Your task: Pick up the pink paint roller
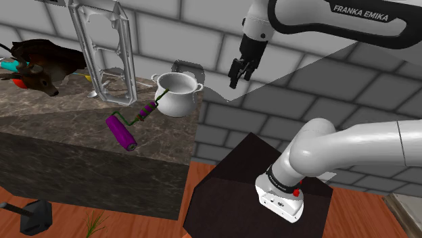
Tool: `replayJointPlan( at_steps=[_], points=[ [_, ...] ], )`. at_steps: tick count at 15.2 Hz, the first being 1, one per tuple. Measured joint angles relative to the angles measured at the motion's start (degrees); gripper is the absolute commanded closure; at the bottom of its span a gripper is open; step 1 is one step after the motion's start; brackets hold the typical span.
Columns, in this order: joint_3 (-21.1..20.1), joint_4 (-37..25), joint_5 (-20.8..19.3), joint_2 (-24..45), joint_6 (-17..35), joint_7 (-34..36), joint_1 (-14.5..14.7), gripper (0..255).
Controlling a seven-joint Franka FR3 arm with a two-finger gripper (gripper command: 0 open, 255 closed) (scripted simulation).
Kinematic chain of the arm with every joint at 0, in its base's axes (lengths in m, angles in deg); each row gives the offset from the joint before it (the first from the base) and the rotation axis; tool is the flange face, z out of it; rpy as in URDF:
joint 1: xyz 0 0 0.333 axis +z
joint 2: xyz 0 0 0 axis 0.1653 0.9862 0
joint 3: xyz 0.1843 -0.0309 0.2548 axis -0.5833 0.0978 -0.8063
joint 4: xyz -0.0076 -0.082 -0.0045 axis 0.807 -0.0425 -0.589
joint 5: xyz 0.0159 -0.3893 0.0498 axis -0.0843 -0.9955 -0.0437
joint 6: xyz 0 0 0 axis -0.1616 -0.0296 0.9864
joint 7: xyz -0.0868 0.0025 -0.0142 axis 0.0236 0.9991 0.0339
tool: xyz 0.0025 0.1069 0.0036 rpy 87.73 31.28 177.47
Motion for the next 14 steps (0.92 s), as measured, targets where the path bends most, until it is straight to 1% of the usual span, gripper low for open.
replayJointPlan(
  at_steps=[1,3,8,14],
  points=[
    [0.0,0.0,0.0,0.0,0.0,0.0,0.0,0],
    [0.08,-1.44,-0.92,3.02,1.12,-1.98,0.44,0],
    [-0.29,-6.23,-4.3,15.22,6.85,-9.04,2.1,0],
    [-1.64,-14.19,-8.83,29.2,10.98,-16.94,3.86,0]
  ],
)
